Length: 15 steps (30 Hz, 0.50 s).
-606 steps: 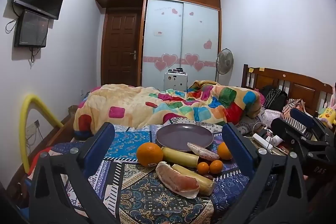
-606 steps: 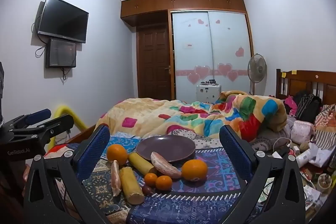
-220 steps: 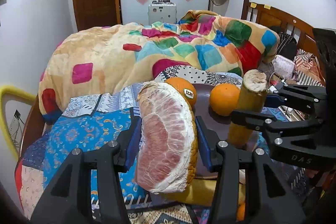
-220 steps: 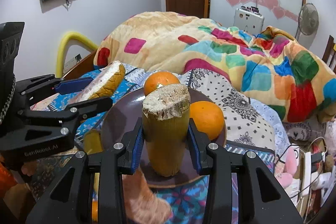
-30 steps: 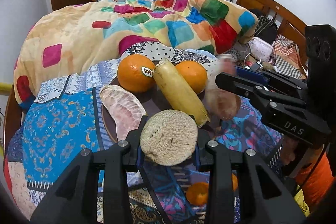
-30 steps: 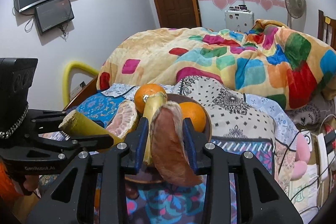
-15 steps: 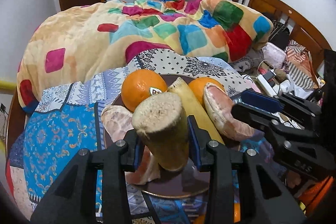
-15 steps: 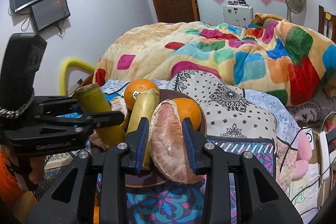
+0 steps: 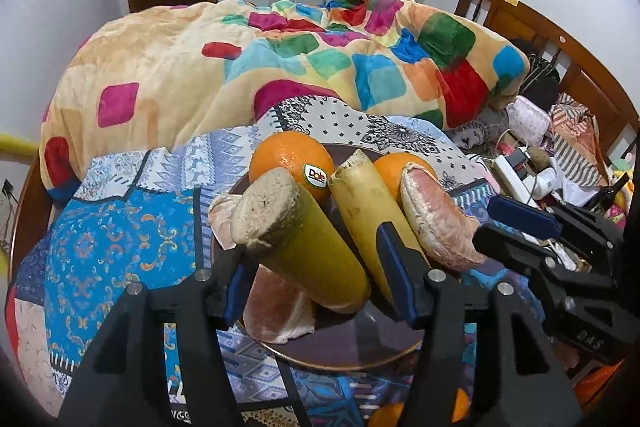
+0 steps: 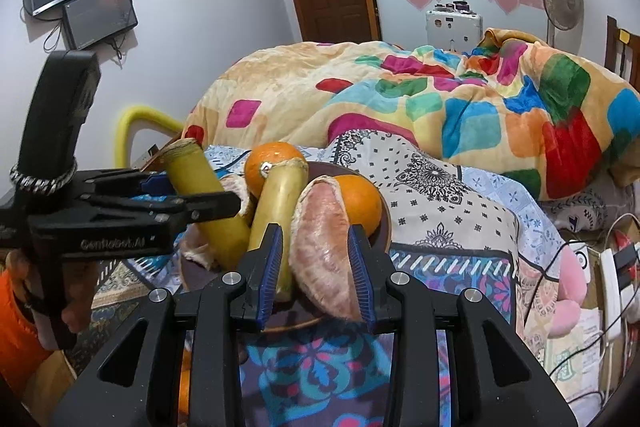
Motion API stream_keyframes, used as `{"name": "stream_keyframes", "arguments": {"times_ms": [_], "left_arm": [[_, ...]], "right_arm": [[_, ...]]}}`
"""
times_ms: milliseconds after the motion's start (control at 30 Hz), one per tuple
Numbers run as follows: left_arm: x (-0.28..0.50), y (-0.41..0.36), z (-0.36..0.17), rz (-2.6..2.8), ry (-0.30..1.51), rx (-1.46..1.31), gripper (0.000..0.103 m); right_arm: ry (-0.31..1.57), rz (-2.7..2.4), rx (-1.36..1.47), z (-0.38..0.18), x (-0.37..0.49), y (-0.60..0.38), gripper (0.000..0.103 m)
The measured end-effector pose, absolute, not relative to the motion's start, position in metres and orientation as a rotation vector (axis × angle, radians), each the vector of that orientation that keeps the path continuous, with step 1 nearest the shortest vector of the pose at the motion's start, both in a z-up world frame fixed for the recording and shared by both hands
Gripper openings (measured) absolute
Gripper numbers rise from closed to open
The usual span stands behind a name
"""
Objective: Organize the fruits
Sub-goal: 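Open both grippers to release the roll and pomelo segment onto the plate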
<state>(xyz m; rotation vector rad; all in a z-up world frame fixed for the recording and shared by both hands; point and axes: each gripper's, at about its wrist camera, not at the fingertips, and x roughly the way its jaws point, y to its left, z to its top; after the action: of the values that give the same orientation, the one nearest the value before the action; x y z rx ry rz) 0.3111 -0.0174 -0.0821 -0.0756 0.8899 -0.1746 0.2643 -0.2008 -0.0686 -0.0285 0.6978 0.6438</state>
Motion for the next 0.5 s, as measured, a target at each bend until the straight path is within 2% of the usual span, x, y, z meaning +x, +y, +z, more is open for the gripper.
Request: {"name": "stream_keyframes", "arguments": {"times_ms": [133,300,500], "left_arm": [[0.306,-0.018,-0.081,-0.175,0.910,-0.072,0.071],[0.300,-0.018,-0.091,-0.168,0.949,-0.032,0.077],[0.294,-0.014,-0.096,-0.186,0.959,-0.038,0.077]], "right_arm": [[0.684,0.641,-0.049,-0.065,0.252,-0.201,0.036],[0.670,0.650,-0.069,-0.062,0.241,-0.200,0.037],[0.672,0.651,-0.071,-0.063,0.236,-0.200,0.038]]}}
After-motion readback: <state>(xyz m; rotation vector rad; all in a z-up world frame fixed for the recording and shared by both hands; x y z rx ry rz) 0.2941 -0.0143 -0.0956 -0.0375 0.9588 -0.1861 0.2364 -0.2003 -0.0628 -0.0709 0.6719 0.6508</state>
